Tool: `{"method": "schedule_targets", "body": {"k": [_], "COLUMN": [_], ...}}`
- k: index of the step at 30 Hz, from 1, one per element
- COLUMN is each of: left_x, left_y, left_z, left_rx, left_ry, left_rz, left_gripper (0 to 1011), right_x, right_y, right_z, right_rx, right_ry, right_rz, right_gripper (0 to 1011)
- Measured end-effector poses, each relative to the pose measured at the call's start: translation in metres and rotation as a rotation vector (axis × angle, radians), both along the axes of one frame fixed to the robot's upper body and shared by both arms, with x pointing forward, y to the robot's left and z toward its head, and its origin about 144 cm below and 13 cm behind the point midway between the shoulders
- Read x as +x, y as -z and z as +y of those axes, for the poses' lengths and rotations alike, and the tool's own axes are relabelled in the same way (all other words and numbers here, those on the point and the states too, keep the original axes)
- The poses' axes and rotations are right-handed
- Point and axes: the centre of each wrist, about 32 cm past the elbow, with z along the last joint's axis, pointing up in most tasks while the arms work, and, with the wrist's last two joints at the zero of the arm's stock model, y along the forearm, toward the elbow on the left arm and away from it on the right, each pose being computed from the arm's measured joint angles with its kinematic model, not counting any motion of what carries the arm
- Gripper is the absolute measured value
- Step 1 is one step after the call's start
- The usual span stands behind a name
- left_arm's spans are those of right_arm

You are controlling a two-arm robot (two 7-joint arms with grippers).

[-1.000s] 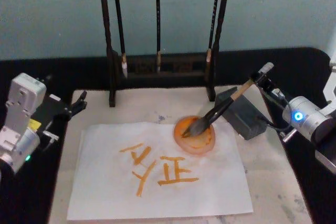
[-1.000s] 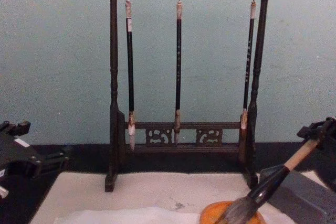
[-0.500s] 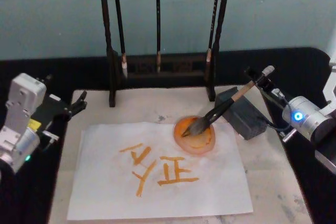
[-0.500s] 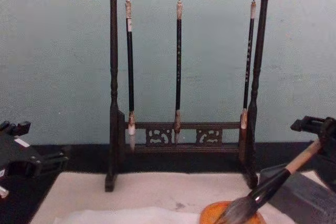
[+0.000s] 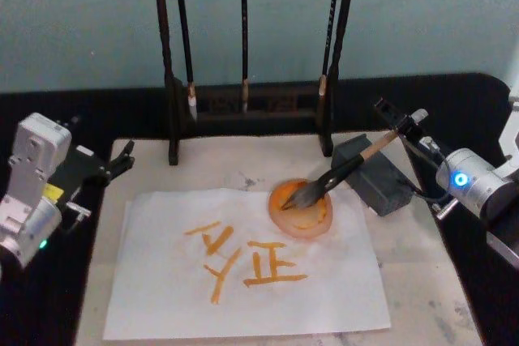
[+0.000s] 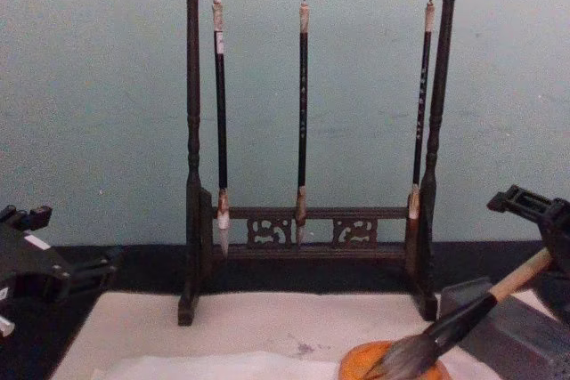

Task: Pick up the brush from the inkstone, write on the paper, then place the brush back to its original position.

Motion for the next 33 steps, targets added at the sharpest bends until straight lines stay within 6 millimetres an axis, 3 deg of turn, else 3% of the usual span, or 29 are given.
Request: {"method": "schedule_targets", "body": {"k": [19,33], "left_x": [0.0,0.0], "left_y": [0.0,0.0], "left_z": [0.0,0.0], "left_rx": [0.0,0.0], "left_ry": [0.0,0.0], "left_rz": [0.0,0.0], "left_gripper": [1010,1010], "right_x": [-0.001,-0.025], "right_y": [0.0,0.0], "right_z": [-0.002,-0.018], "right_rx": [-0.002,0.012], "right_ry": [-0.012,-0.019], "right_rz": [-0.01,0.015], "right_gripper": [1000,1000]}}
